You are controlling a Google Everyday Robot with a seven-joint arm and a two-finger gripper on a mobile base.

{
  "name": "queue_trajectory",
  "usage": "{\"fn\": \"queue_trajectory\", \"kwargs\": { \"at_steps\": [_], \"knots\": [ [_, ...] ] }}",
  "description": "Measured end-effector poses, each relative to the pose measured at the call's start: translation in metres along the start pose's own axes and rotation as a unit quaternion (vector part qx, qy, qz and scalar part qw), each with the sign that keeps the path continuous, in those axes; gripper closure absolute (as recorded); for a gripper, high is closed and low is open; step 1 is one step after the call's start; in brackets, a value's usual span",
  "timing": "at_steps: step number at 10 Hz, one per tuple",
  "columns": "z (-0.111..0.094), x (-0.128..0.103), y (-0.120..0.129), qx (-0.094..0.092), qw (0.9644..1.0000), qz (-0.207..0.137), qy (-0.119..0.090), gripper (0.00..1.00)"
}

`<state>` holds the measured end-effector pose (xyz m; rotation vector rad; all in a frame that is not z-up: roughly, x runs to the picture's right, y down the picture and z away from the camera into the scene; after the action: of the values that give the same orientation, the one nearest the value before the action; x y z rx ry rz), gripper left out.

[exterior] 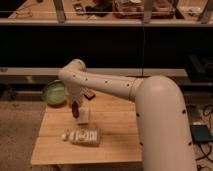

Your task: Place the pepper on the white sponge

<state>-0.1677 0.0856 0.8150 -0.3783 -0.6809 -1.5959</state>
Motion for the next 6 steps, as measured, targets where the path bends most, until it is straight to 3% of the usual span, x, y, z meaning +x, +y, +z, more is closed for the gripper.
{"fn": "queue_trajectory", "kwargs": {
  "at_steps": [2,6],
  "knots": [
    [0.004,-0.011,0.014,0.002,0.9997,0.026,-0.001,0.65],
    [0.008,-0.018,0.021,0.01,0.9992,0.04,0.001,0.65]
  ]
}}
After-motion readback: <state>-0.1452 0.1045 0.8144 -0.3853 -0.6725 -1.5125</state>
